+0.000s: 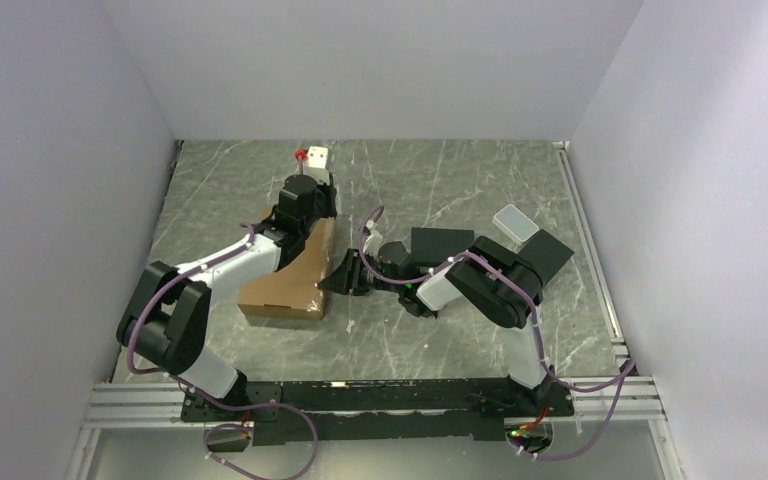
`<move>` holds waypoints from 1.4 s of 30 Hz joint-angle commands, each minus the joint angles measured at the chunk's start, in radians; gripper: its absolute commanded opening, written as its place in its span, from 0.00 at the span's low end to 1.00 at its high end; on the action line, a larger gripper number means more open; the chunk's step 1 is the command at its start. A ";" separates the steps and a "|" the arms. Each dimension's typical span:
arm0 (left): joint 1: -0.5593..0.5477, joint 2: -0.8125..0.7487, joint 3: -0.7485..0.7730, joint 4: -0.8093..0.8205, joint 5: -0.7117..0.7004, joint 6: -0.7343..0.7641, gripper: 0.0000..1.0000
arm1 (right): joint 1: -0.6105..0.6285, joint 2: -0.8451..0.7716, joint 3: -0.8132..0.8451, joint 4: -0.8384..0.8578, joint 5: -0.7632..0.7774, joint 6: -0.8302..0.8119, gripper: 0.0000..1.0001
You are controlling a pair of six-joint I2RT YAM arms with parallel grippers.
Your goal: Unpack the express box
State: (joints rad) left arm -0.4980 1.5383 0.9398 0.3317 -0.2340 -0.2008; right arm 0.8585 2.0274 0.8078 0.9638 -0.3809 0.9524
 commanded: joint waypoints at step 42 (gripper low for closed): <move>0.006 -0.035 0.007 0.057 0.004 0.055 0.00 | -0.004 0.018 0.008 -0.008 -0.012 0.000 0.40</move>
State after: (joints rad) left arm -0.4965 1.5036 0.9379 0.3214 -0.2256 -0.1696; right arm 0.8577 2.0308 0.8108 0.9661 -0.3946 0.9623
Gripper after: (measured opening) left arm 0.273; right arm 0.403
